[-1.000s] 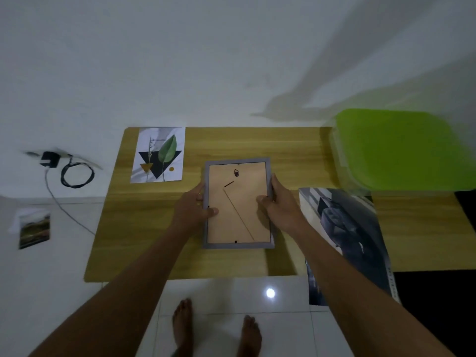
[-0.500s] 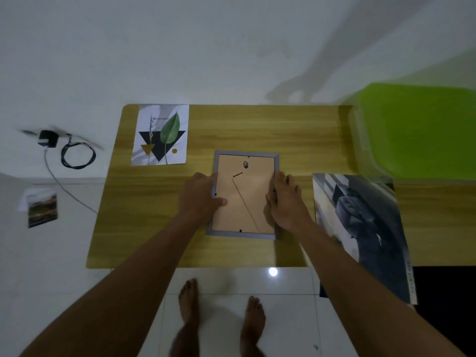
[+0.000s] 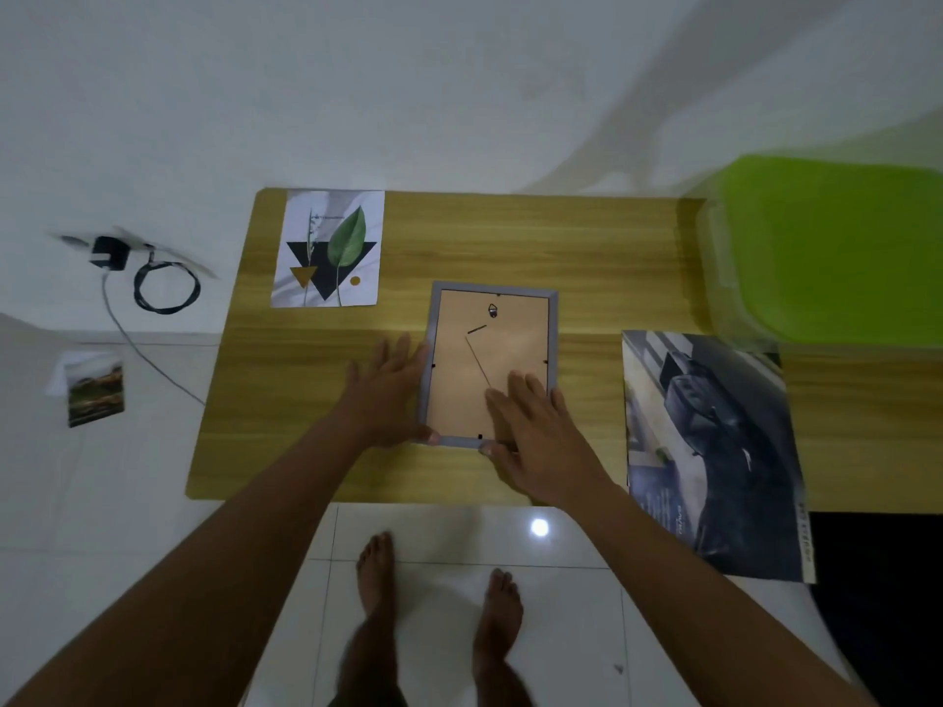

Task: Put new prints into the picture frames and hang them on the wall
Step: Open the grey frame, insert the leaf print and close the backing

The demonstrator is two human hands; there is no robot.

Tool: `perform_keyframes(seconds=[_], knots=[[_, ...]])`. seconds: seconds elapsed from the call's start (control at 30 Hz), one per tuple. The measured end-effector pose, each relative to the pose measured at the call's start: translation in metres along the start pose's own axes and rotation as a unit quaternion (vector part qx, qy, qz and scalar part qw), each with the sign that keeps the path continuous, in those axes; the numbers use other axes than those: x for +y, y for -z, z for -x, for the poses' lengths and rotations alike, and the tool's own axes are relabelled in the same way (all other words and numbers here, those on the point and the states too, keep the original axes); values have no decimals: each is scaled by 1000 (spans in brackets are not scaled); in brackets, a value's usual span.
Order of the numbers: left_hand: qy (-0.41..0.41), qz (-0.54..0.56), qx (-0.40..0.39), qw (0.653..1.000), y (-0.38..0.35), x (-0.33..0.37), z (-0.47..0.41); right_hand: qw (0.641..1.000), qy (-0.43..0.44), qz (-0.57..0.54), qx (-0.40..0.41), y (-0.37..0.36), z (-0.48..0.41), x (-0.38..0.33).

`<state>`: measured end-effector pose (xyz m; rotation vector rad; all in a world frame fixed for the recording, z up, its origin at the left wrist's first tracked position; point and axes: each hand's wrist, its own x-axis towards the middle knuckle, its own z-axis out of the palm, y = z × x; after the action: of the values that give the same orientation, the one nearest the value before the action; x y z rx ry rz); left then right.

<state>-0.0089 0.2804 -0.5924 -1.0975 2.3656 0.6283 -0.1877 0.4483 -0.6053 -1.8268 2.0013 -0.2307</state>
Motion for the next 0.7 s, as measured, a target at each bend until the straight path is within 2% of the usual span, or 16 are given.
perform_keyframes(seconds=[0.17, 0.7], knots=[[7, 6, 1, 1000, -5, 1, 3, 1000, 8, 9, -12, -6, -1, 10], [18, 9, -17, 1000, -6, 3, 2, 993, 23, -62, 95, -26, 7, -6]])
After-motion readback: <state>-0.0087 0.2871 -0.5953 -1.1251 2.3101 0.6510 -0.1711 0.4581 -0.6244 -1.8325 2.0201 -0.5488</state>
